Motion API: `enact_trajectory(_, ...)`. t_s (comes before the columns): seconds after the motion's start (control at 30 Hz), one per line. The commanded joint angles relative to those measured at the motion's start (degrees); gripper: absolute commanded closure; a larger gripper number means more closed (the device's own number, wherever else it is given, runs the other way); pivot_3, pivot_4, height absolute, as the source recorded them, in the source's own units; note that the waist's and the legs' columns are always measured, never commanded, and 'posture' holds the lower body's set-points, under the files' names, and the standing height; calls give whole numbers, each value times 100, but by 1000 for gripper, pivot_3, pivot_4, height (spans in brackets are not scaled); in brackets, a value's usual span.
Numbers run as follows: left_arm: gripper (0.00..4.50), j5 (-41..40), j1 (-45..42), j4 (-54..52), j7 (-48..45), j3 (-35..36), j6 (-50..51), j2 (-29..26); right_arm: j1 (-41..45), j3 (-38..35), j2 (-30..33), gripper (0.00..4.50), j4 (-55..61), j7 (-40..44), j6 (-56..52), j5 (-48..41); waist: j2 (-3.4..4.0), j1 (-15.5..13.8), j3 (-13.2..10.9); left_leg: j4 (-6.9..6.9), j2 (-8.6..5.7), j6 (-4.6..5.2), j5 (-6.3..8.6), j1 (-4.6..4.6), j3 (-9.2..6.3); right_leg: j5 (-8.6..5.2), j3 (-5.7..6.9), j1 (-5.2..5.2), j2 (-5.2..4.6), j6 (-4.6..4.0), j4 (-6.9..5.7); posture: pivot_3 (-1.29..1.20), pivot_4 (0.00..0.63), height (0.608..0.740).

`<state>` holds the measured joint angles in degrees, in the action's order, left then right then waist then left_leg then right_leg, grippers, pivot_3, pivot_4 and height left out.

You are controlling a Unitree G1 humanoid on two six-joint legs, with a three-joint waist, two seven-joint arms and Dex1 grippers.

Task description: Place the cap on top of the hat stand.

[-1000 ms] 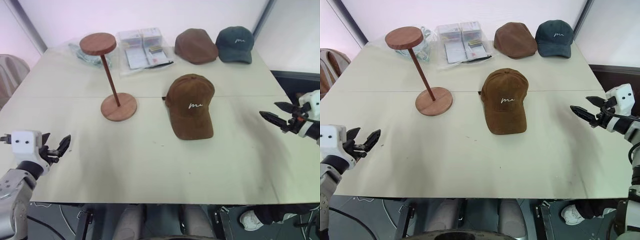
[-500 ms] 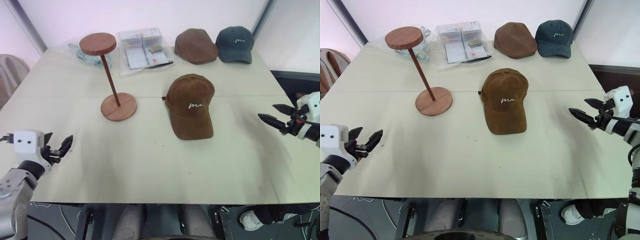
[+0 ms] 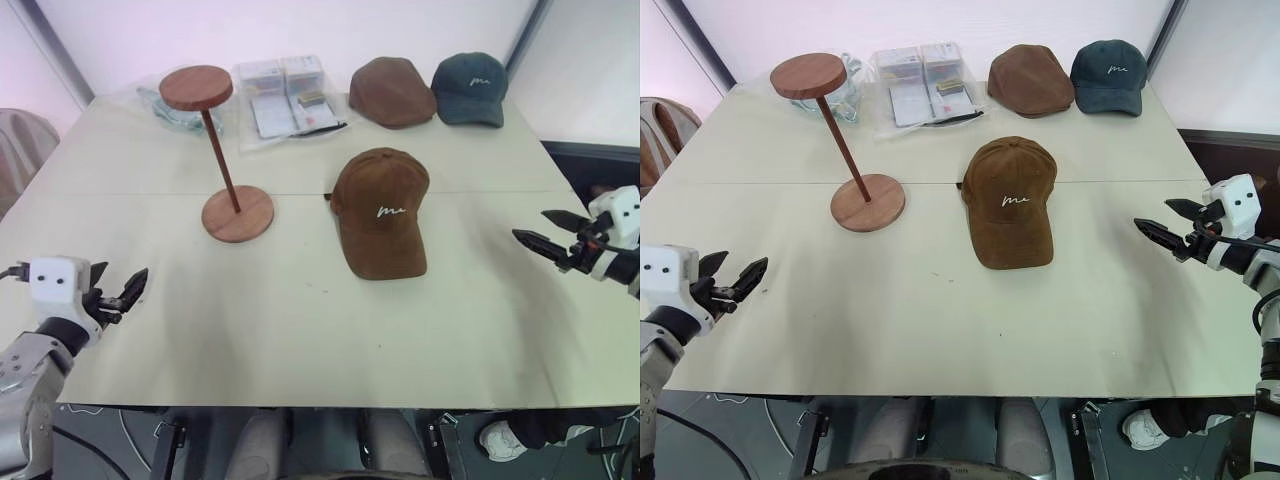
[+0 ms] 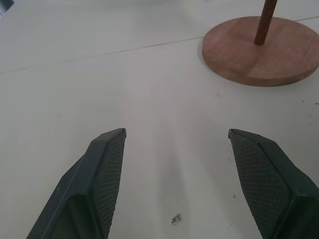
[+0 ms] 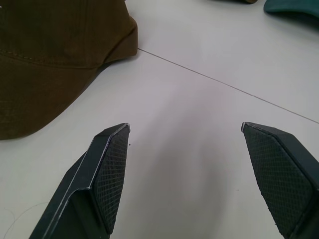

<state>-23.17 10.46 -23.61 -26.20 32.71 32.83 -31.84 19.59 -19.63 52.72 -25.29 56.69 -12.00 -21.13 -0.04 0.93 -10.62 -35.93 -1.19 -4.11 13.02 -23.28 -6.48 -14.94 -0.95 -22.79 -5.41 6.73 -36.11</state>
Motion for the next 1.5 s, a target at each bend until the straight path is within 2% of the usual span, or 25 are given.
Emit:
enact_trajectory(0.03,1076,-117,-102,-136,-159,96,-44,-263,35,-162,4,844,205,-42,65,-81,-1,0,-1,0,0,0,0,0,0,0,0,0,0,0,0,0,150,740)
enact_trajectory(0.23,1076,-1383,-275,-819,-849,363,990,-1039,78,-168,181,844,268,-72,179,42,-5,3,-4,0,1,0,0,-2,1,0,-1,0,-1,0,1,0,150,740)
enact_trajectory(0.4,1076,-2417,-432,-1118,-1051,545,1671,-1443,94,-29,342,844,552,-258,476,415,1,7,-10,4,1,2,1,-4,4,-1,-1,-9,-2,1,-1,0,150,740)
enact_trajectory(0.5,1076,-2499,-570,-1022,-1043,461,1735,-1609,-41,216,455,844,1161,-334,725,786,5,31,-12,4,2,2,1,-3,5,0,-1,-12,-1,0,-4,0,150,740)
enact_trajectory(0.63,1076,-2568,-918,-752,-903,287,1744,-1587,-824,502,661,844,2719,-394,1204,1488,3,3,-12,6,4,2,1,-2,5,-1,-1,-12,0,1,-3,0,150,740)
enact_trajectory(0.73,1076,-2486,-1041,-614,-939,35,1691,-1560,-1429,339,615,844,3829,-465,954,1530,1,-18,-14,5,3,2,1,-8,5,-3,-2,-12,-1,4,1,0,150,740)
enact_trajectory(0.9,1076,-2386,-1267,-389,-980,-322,1574,-1526,-2172,273,451,844,4760,-862,1142,2163,-28,-29,-30,1,1,3,2,-8,4,-3,-4,-11,-2,4,-1,0,150,740)
enact_trajectory(1.03,1076,-2337,-1431,-282,-1001,-498,1515,-1503,-2627,341,162,844,4803,-1589,1768,3065,-42,-27,-31,-4,2,3,2,-8,5,1,-4,-10,-2,-1,0,0,150,740)
enact_trajectory(1.2,1076,-2450,-1563,-232,-1080,-472,1571,-1599,-3201,557,-3,844,3990,-2669,3127,4228,-49,-25,-34,3,2,3,2,-8,7,0,-3,-14,-3,-1,1,0,150,740)
enact_trajectory(1.5,1076,-2713,-1434,-457,-1119,-271,1763,-1637,-2944,1286,-444,844,3034,-3574,3915,4813,-53,19,-33,0,4,3,2,3,10,3,-5,-4,-2,-7,-4,0,150,740)
